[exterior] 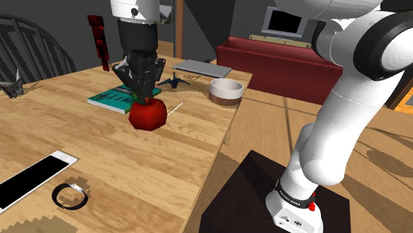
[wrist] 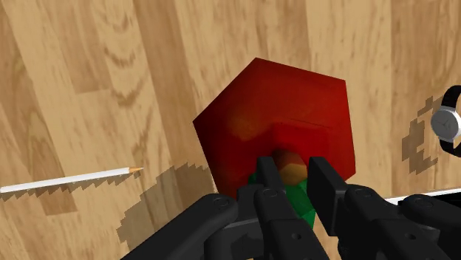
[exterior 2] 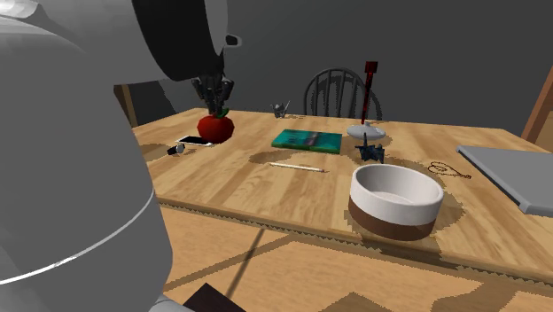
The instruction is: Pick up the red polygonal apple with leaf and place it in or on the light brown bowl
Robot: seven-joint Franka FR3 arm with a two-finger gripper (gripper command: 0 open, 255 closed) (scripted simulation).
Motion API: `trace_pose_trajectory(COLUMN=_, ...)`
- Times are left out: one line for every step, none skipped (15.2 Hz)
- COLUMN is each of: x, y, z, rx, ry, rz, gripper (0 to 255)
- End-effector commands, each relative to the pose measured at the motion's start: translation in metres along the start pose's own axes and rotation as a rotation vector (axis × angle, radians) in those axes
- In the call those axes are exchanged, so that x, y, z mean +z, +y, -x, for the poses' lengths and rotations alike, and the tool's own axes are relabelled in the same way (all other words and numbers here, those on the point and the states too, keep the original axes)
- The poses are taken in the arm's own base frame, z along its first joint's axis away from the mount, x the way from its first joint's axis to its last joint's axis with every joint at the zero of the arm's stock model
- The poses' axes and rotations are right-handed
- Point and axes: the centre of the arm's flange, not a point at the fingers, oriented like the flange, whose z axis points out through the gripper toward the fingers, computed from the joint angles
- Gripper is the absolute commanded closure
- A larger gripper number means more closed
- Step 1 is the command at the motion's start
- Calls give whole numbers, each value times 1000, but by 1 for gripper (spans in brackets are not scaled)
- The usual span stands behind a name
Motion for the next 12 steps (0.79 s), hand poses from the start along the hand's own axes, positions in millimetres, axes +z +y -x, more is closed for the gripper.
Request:
trace_pose_trajectory(x=-11, y=1, z=0, rx=0, ry=0, rz=0, gripper=255)
trace_pose_trajectory(x=-16, y=1, z=0, rx=0, ry=0, rz=0, gripper=255)
trace_pose_trajectory(x=-21, y=1, z=0, rx=0, ry=0, rz=0, gripper=255)
trace_pose_trajectory(x=-27, y=1, z=0, rx=0, ry=0, rz=0, gripper=255)
trace_pose_trajectory(x=-32, y=1, z=0, rx=0, ry=0, rz=0, gripper=255)
trace_pose_trajectory(x=-37, y=1, z=0, rx=0, ry=0, rz=0, gripper=255)
trace_pose_trajectory(x=-42, y=1, z=0, rx=0, ry=0, rz=0, gripper=255)
trace_pose_trajectory(x=-48, y=1, z=0, rx=0, ry=0, rz=0, gripper=255)
trace_pose_trajectory(x=-53, y=1, z=0, rx=0, ry=0, rz=0, gripper=255)
trace_pose_trajectory(x=-58, y=1, z=0, rx=0, ry=0, rz=0, gripper=255)
trace_pose_trajectory(x=-64, y=1, z=0, rx=0, ry=0, rz=0, gripper=255)
trace_pose_trajectory(x=-69, y=1, z=-1, rx=0, ry=0, rz=0, gripper=255)
